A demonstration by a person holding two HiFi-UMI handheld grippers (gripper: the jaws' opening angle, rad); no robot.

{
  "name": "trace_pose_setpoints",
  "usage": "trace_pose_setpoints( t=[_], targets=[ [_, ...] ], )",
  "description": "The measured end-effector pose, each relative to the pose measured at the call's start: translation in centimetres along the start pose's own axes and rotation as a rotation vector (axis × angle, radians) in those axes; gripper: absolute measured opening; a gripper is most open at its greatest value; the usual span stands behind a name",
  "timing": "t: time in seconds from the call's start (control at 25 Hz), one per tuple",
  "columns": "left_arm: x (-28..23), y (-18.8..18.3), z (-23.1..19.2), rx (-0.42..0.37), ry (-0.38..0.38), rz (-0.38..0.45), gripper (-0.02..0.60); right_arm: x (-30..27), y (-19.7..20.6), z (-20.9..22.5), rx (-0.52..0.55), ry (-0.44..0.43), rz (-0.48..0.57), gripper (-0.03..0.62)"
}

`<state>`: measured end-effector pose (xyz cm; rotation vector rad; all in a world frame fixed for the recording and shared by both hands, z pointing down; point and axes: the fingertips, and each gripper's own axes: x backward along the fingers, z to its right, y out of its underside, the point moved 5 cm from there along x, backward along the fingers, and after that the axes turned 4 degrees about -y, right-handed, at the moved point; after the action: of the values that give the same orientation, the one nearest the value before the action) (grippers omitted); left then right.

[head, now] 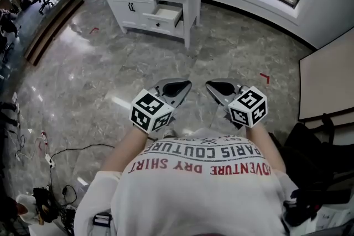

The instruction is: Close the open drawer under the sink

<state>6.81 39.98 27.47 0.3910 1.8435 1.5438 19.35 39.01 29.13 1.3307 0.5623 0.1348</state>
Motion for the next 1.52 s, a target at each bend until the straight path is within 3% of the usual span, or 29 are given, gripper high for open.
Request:
trace_pose_setpoints(
  t=[0.32,0.48,0.88,1.2,1.52],
  targets=[
    [-0.8,0.1,0.4,0.064,0.046,-0.011,0.000,0.3,-0.1,0.6,-0.005,-0.024,0.010,0.002],
    [-1.0,0.4,-0.1,0.081,0.034,-0.022,0.000,-0.1,-0.3,1.0,-0.021,-0.048,0.025,0.002],
    [-2.5,1.4,-5.8,0.129,-0.010,-0.030,0.000,-4.7,-0.7,4.4,-0.047,-0.078,0.019,0.002],
    [-7.7,2.8,-16.6,0.163,0.007,-0.060,0.000,-13.2,-1.3,12.8,-0.098,-0.068,-0.004,0.002],
    [-15.5,3.6,-36.0,0.230,0.022,-0.136,0.001,-27.7,-4.0,27.0,-0.195,-0.033,-0.048,0.002]
  ],
)
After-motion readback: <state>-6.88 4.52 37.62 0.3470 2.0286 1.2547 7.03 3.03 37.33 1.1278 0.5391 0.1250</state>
